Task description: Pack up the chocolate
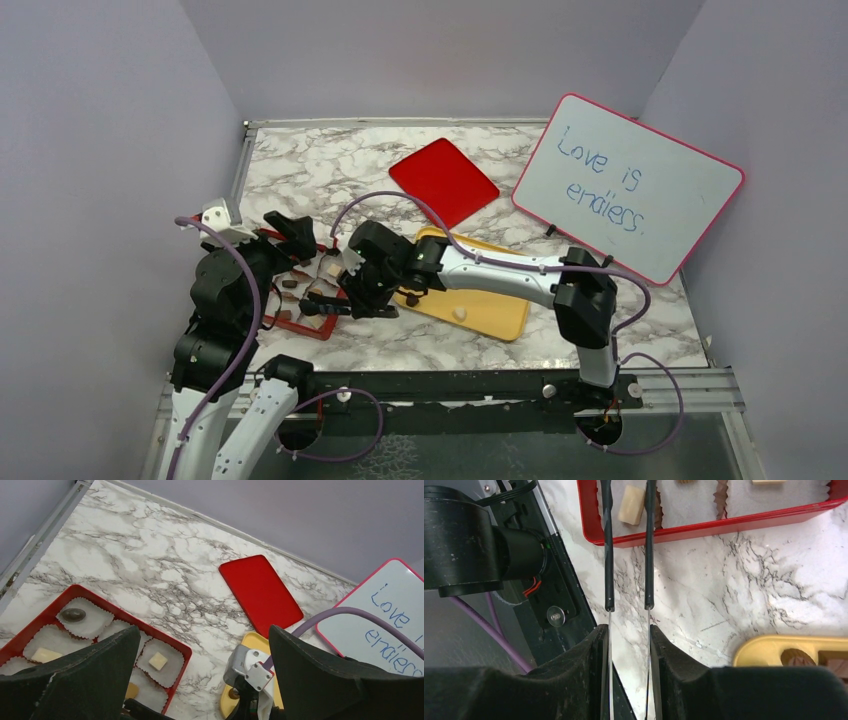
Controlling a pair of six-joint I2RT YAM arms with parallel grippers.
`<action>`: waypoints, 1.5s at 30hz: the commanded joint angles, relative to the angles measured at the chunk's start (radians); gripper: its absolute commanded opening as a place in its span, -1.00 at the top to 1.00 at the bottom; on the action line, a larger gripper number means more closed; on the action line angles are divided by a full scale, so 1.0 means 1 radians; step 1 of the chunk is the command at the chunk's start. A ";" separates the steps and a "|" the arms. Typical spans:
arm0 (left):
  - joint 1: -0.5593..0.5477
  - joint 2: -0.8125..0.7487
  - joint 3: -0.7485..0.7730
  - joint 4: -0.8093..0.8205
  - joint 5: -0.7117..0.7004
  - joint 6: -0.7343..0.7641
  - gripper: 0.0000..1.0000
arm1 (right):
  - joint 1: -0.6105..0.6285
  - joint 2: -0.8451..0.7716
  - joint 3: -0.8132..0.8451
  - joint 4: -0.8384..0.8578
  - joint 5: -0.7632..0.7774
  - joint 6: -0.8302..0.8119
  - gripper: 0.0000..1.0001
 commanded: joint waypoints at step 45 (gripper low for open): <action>-0.004 0.094 -0.106 0.045 0.146 0.091 -0.98 | -0.118 -0.361 -0.250 0.121 0.619 0.176 0.32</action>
